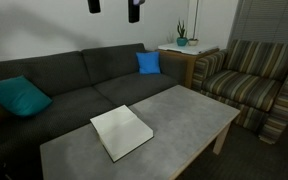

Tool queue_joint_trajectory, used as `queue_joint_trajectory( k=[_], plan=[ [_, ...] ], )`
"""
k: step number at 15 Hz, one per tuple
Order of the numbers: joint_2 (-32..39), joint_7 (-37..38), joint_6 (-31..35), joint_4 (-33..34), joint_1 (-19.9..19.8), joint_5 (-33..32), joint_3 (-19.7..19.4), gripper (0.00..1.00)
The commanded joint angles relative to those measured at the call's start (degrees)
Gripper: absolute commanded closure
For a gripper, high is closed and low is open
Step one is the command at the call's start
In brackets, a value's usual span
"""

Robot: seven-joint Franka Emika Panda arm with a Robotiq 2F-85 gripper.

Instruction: Close the book

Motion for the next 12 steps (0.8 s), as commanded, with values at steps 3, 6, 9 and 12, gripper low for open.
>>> queue_joint_trajectory(
  k=[3,6,9,12],
  plan=[
    [0.95,-1.59,1.93,0.3,-1.62,-0.06,3.26,0.0],
    [3.49,-0.81,3.14,1.67,-0.84,0.43,5.18,0.0],
    [6.33,-0.97,4.13,3.07,-0.19,0.22,7.49,0.0],
    [10.57,-1.97,5.1,5.46,0.59,0.15,10.51,0.0]
  ],
)
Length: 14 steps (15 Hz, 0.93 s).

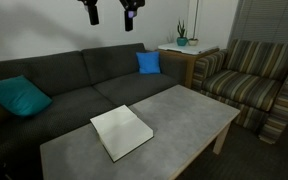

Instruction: Close the book

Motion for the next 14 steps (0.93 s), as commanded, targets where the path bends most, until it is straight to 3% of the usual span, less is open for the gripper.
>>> queue_joint_trajectory(
  k=[1,7,8,14],
  plan=[
    [6.59,-2.41,1.97,4.23,0.39,0.24,3.4,0.0],
    [17.2,-8.57,1.36,11.3,0.31,0.89,10.33,0.0],
    [13.01,-4.7,2.08,7.9,-0.36,-0.23,10.24,0.0],
    [17.22,-6.31,2.07,10.83,-0.72,-0.42,11.79,0.0]
  ],
)
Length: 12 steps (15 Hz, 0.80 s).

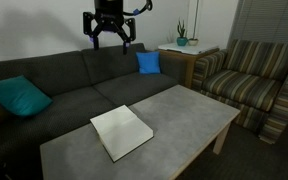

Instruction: Close the book

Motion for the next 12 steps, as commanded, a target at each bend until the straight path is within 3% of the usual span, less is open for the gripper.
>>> queue_joint_trajectory(
  k=[1,7,12],
  plan=[
    [-0.67,0.69,0.31,-0.67,-1.58,-0.34,1.65,0.0],
    [7.43,-4.37,8.03,5.55,-1.81,3.93,5.48,0.0],
    [20.26,-7.34,7.97,18.73,-2.55,2.99,11.26,0.0]
  ],
)
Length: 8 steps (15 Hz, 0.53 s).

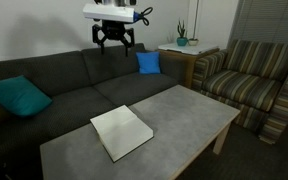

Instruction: Close the book

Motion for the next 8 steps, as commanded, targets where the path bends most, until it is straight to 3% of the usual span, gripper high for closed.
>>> queue_joint_trajectory(
  k=[1,2,8],
  plan=[
    [10.83,-4.68,-1.83,11.8,-2.33,0.26,4.92,0.0],
    [5.31,-0.65,-0.15,5.31,-1.59,-1.15,3.65,0.0],
    [7.04,-0.17,-0.08,7.06,-1.87,-1.53,4.28,0.0]
  ],
)
